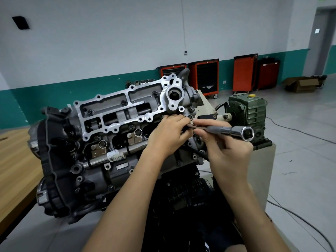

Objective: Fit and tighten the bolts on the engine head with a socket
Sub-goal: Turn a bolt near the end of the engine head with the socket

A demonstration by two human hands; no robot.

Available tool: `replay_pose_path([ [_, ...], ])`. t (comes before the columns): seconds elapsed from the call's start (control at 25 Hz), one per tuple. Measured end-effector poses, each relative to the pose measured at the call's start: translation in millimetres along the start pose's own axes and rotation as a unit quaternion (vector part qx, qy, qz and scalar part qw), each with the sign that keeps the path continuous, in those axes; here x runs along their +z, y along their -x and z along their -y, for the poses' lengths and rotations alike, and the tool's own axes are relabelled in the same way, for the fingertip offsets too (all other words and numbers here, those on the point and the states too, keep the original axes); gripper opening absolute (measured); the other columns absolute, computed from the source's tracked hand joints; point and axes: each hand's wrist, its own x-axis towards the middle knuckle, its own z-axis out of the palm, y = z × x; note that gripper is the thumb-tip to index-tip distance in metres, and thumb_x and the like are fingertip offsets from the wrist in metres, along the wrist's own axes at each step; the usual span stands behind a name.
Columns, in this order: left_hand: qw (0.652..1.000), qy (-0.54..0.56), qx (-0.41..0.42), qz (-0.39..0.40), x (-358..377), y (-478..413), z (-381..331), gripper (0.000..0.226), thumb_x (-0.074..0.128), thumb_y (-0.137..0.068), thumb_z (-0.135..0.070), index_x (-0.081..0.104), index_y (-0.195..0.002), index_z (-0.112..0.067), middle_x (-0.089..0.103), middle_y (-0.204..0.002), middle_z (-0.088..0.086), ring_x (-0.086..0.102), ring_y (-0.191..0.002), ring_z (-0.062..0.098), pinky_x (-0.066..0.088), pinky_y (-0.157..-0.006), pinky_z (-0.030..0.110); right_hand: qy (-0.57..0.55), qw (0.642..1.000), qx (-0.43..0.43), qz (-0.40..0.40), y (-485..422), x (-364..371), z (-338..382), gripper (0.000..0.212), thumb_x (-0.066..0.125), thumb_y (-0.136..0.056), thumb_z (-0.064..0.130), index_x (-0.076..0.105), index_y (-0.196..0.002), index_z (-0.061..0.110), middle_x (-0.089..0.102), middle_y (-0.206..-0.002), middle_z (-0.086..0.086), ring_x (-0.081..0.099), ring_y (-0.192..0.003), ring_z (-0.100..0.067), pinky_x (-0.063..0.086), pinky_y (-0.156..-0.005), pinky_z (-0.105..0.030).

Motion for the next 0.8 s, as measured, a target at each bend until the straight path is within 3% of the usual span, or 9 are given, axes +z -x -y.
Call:
replay_pose_path([
  [0.12,1.0,0.001,0.004,0.007,-1.4,-0.3,-0.3,0.029,0.043,-0.086,-0.03,0.061,-0.098,-0.011,0.063,-0.103,0.001,0.053,-0.101,0.021,0.032,-0.088,0.03,-0.045,0.998,0.041,-0.013,0.5,1.1,5.1,0.021,0.074,-0.082,0.015,0.072,-0.095,-0.001,0.072,-0.092,0.001,0.069,-0.086,-0.01,0.057,-0.076,-0.035],
  [0.28,1.0,0.004,0.005,0.005,-1.4,0.7,0.0,0.025,0.049,-0.087,-0.025,0.062,-0.103,-0.011,0.064,-0.106,0.001,0.053,-0.105,0.021,0.034,-0.09,0.031,-0.008,0.999,-0.015,0.038,7.6,5.3,6.9,0.018,0.06,-0.088,-0.003,0.068,-0.104,-0.005,0.069,-0.106,-0.004,0.066,-0.1,-0.013,0.054,-0.087,-0.034],
  [0.44,1.0,0.002,0.001,0.011,-4.0,0.9,-2.8,0.045,0.031,-0.082,-0.038,0.062,-0.103,-0.013,0.063,-0.103,-0.001,0.053,-0.101,0.019,0.033,-0.088,0.029,-0.006,1.0,0.016,-0.015,-1.7,3.1,3.1,0.016,0.073,-0.083,0.011,0.073,-0.092,-0.001,0.072,-0.091,0.0,0.068,-0.074,-0.012,0.056,-0.066,-0.035],
  [0.52,1.0,0.001,-0.001,0.015,-3.8,0.6,-2.9,0.049,0.027,-0.081,-0.041,0.062,-0.102,-0.013,0.063,-0.103,-0.002,0.053,-0.101,0.018,0.032,-0.087,0.028,-0.006,1.0,0.019,-0.017,-1.3,5.0,4.4,0.017,0.073,-0.084,0.013,0.072,-0.093,-0.001,0.071,-0.092,-0.001,0.068,-0.079,-0.011,0.056,-0.07,-0.033],
  [0.64,1.0,-0.004,-0.003,0.017,-2.1,-0.3,-1.1,0.032,0.042,-0.089,-0.03,0.062,-0.104,-0.011,0.063,-0.107,0.001,0.053,-0.104,0.021,0.033,-0.09,0.03,0.011,0.999,-0.011,0.031,3.4,6.3,4.7,0.017,0.06,-0.09,0.001,0.068,-0.104,-0.005,0.069,-0.107,-0.005,0.066,-0.099,-0.013,0.053,-0.086,-0.027],
  [0.8,1.0,-0.001,-0.005,0.003,-1.2,-0.2,-2.3,0.023,0.049,-0.092,-0.026,0.061,-0.106,-0.013,0.063,-0.104,-0.001,0.053,-0.103,0.019,0.034,-0.09,0.031,0.004,1.0,0.001,0.0,-2.9,0.1,-2.1,0.014,0.069,-0.086,0.006,0.072,-0.096,-0.003,0.073,-0.097,-0.005,0.069,-0.087,-0.013,0.056,-0.077,-0.032],
])
